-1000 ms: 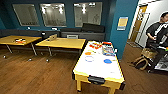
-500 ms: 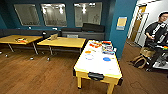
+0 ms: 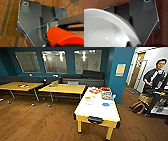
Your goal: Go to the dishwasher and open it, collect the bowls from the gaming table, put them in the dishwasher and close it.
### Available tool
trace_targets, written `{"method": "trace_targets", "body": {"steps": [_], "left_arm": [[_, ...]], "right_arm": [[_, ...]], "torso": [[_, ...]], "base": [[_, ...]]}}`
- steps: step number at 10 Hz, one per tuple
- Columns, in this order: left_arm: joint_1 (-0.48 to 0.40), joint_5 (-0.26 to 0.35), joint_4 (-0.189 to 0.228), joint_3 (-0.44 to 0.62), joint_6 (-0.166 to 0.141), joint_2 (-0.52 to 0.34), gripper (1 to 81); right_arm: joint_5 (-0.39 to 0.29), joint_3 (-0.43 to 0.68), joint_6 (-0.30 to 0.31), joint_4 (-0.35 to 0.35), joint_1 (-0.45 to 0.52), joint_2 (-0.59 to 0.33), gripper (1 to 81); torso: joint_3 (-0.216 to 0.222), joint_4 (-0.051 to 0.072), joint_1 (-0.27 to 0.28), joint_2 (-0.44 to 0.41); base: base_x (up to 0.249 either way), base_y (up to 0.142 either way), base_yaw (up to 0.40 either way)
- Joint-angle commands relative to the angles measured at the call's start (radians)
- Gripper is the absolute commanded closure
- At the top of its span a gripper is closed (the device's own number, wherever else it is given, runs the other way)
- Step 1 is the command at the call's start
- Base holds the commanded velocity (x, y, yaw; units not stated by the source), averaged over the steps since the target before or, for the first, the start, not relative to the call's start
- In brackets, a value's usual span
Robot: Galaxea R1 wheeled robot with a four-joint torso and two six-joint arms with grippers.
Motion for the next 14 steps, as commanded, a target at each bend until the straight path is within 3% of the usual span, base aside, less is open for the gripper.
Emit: {"method": "trace_targets", "body": {"steps": [1, 12, 14], "left_arm": [[-0.014, 0.040, 0.003, 0.001, 0.010, -0.012, 81.1], [-0.013, 0.039, 0.003, 0.003, 0.010, -0.012, 81.1], [-0.013, 0.039, 0.005, 0.002, 0.010, -0.012, 81.1]], "right_arm": [[-0.035, 0.006, -0.004, -0.021, 0.026, -0.004, 81.1], [-0.033, 0.006, -0.006, -0.031, 0.026, -0.001, 81.1], [-0.033, 0.006, -0.006, -0.031, 0.026, -0.001, 81.1]], "torso": [[0.000, 0.000, 0.000, 0.000], [0.000, 0.000, 0.000, 0.000], [0.053, 0.000, 0.000, 0.000]], "base": [[-0.129, 0.000, 0.000], [-0.129, 0.000, 0.000], [-0.055, 0.000, 0.000]]}}
